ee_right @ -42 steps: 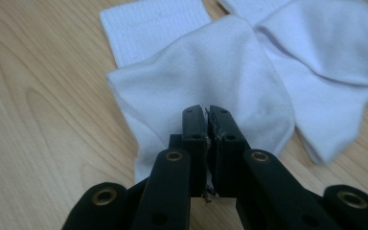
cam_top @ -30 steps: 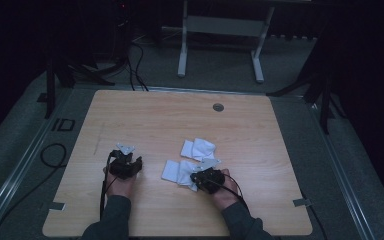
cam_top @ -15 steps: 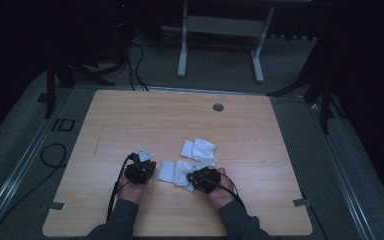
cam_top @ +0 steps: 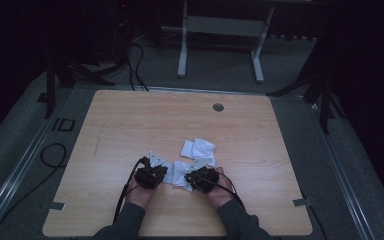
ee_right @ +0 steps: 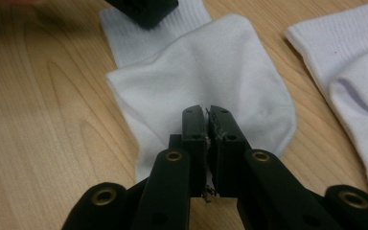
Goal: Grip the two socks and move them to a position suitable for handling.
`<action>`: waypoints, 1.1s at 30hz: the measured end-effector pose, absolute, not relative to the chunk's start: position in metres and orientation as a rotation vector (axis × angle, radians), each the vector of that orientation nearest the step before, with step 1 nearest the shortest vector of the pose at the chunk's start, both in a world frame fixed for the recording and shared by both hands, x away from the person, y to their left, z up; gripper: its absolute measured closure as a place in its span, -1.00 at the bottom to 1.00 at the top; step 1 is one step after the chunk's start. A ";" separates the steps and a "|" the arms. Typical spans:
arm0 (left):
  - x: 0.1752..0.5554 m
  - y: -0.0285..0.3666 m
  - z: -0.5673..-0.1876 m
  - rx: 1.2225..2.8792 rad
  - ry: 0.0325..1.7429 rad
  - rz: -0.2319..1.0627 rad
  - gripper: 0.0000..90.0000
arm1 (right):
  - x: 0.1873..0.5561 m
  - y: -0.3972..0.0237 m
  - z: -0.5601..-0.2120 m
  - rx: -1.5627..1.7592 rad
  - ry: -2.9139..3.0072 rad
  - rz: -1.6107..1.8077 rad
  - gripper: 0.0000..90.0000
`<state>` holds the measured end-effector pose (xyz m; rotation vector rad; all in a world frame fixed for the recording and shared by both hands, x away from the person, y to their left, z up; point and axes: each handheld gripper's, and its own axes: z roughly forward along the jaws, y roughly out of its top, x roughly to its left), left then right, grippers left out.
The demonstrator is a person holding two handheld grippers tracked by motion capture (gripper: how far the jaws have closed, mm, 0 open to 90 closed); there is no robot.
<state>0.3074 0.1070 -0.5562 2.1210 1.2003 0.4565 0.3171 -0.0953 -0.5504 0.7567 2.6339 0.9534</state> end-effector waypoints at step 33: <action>0.307 0.104 -0.558 2.115 1.202 0.502 0.99 | 0.343 -0.118 -0.538 0.973 2.596 0.983 0.95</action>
